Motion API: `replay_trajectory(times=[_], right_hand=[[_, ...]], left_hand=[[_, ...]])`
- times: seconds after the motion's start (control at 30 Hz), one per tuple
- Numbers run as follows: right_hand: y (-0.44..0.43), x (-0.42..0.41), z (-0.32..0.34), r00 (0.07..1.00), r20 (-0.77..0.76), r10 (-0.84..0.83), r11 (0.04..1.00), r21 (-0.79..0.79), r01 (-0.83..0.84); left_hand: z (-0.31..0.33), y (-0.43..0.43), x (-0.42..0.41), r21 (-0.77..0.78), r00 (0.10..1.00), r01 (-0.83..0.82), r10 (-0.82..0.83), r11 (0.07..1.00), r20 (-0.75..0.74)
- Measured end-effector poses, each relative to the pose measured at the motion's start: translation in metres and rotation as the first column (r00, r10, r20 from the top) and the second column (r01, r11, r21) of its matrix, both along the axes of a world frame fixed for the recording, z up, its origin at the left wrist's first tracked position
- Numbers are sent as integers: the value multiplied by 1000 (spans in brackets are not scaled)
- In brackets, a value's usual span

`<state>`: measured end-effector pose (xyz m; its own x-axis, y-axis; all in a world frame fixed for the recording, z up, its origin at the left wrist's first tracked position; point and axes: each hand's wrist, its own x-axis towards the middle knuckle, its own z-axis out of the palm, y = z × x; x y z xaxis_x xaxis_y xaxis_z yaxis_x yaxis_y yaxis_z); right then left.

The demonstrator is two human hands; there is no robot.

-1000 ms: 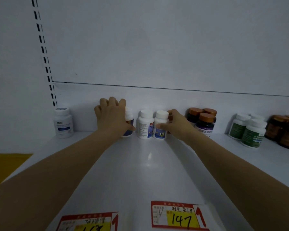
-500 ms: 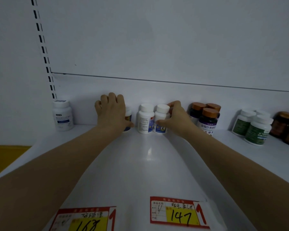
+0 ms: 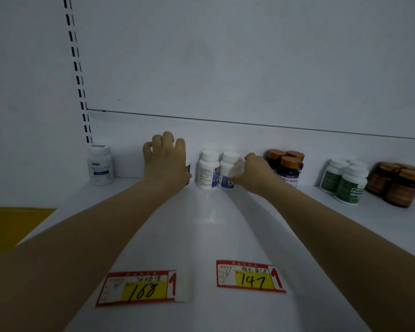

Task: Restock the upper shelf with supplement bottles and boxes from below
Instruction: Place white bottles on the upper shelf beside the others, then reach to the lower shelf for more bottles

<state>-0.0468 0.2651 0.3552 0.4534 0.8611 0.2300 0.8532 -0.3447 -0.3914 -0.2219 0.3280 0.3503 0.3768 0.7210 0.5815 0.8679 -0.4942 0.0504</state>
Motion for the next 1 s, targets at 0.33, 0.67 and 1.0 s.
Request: replay_trajectory(times=[0.33,0.67,1.0], right_hand=[[-82,-33,24,957,275,96,966,-256,-23],[-215,-24,43,957,272,99,966,-257,-27],[-423,60,24,945,325,19,949,-303,85]], left_hand=[[15,-59,-15,-354,974,103,-167,929,-155],[27,-183,-6,-441,964,147,-228,885,-137],[13,-382,77,-394,944,297,-329,870,-17]])
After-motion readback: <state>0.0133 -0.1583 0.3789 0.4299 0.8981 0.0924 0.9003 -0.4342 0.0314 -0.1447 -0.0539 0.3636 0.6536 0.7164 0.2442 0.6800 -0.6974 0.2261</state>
